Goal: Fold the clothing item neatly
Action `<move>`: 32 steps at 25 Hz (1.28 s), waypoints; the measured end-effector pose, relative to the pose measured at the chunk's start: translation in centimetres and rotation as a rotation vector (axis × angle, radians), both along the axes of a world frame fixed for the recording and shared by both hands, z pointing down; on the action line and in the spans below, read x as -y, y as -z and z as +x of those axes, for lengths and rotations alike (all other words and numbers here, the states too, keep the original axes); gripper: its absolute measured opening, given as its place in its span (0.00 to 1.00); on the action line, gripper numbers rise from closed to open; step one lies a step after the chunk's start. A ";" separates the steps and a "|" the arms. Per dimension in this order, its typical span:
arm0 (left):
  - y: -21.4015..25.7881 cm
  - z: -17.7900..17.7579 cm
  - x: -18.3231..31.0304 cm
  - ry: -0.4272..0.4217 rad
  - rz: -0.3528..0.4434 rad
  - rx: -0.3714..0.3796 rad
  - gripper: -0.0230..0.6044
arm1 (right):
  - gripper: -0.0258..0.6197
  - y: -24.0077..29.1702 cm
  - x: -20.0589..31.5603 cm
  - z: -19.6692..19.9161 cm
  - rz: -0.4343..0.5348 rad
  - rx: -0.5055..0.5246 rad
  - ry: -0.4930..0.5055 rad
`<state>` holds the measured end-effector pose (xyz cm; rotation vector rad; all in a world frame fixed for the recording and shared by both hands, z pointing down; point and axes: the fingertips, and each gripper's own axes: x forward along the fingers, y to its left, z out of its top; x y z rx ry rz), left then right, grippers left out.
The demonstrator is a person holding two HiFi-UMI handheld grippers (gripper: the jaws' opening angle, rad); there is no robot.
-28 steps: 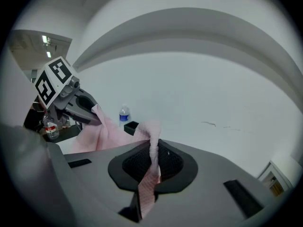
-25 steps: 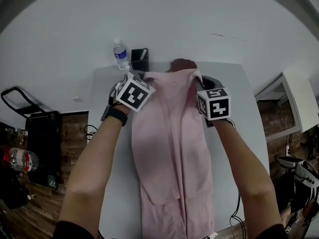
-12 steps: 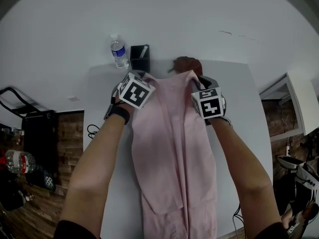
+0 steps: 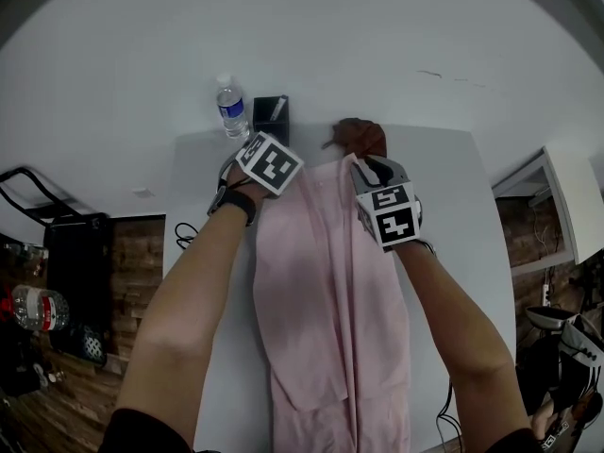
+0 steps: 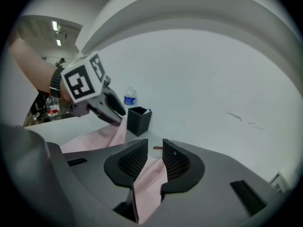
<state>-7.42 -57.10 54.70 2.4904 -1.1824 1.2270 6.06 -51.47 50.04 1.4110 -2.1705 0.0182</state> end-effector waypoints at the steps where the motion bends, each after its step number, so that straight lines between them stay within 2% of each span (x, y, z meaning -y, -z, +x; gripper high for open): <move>1: -0.8 0.3 0.0 -0.009 -0.029 0.051 0.28 | 0.19 -0.2 -0.6 -0.8 -0.011 0.005 0.025; 3: -2.4 0.8 0.0 -0.027 -0.091 0.101 0.28 | 0.19 -1.0 -2.1 -2.4 -0.043 0.017 0.074; 6: -3.7 0.9 -0.6 -0.090 -0.158 0.108 0.32 | 0.19 -2.5 -4.5 -4.5 -0.084 0.018 0.164; 7: -3.8 1.0 -0.7 -0.113 -0.165 0.099 0.37 | 0.19 -2.9 -5.2 -5.0 -0.092 0.016 0.189; 10: -3.0 0.7 -1.0 -0.160 -0.149 0.058 0.38 | 0.19 -3.8 -6.7 -5.3 -0.107 0.029 0.217; 13: -1.4 0.1 -1.3 -0.171 -0.125 -0.008 0.37 | 0.18 -3.6 -8.4 -5.3 -0.129 0.091 0.208; 16: 2.0 0.2 -3.2 -0.189 -0.050 -0.088 0.37 | 0.18 -1.3 -11.1 -5.0 -0.115 0.158 0.231; 22: 10.1 2.6 -15.3 -0.295 0.181 -0.309 0.35 | 0.18 4.2 -19.3 -3.1 -0.062 0.215 0.265; 24: 12.2 3.4 -20.0 -0.336 0.228 -0.344 0.35 | 0.18 6.2 -21.8 -3.0 -0.034 0.210 0.287; 28: 13.4 4.3 -28.0 -0.350 0.237 -0.373 0.33 | 0.18 8.9 -26.4 -3.2 -0.004 0.193 0.342; 32: 13.4 4.7 -35.7 -0.345 0.242 -0.367 0.33 | 0.18 10.0 -32.0 -3.0 -0.020 0.192 0.388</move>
